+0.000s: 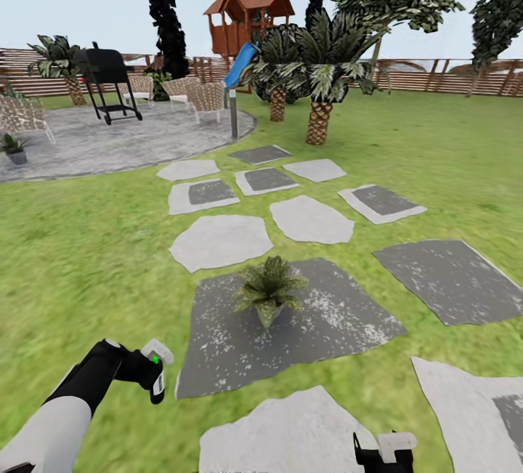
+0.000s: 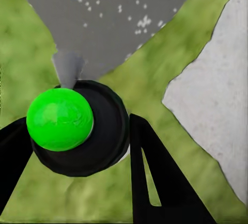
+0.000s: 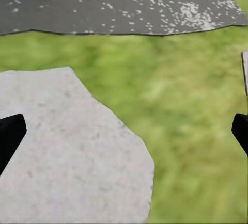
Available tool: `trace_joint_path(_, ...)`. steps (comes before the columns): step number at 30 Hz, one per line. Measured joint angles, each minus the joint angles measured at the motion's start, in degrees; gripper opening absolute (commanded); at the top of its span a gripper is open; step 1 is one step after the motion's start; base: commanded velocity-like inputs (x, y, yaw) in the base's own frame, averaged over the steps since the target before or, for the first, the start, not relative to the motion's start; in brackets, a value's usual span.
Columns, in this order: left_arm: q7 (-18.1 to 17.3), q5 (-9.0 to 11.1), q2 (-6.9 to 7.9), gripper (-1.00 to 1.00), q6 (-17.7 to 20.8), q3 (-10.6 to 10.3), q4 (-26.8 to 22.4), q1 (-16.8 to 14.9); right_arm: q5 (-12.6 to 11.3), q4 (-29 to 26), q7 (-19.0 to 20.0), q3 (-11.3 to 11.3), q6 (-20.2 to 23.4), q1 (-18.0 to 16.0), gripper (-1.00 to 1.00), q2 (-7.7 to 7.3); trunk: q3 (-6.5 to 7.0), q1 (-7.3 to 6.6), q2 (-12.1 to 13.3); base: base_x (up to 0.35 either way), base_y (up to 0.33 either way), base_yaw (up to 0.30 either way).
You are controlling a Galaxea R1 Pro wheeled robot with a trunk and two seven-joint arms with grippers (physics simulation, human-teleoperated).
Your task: Pick up the pesticide atomizer in the garden and spray insectifuge to fully cover both potted plants in the garden.
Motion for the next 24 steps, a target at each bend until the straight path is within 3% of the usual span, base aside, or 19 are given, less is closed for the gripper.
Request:
trace_joint_path(9,-0.01,-0.08,-1.19,-1.00,-0.10,-0.14,0.46,0.00,0.00,0.01,0.00,0.00,0.00,0.00,1.00,0.00,0.00,0.00,0.00,-0.002,-0.001,0.278)
trace_joint_path(24,0.07,0.00,-1.23,-1.00,-0.18,-0.06,0.26,0.00,0.00,0.07,0.00,0.00,0.00,0.00,1.00,0.00,0.00,0.00,0.00,0.000,0.000,0.278)
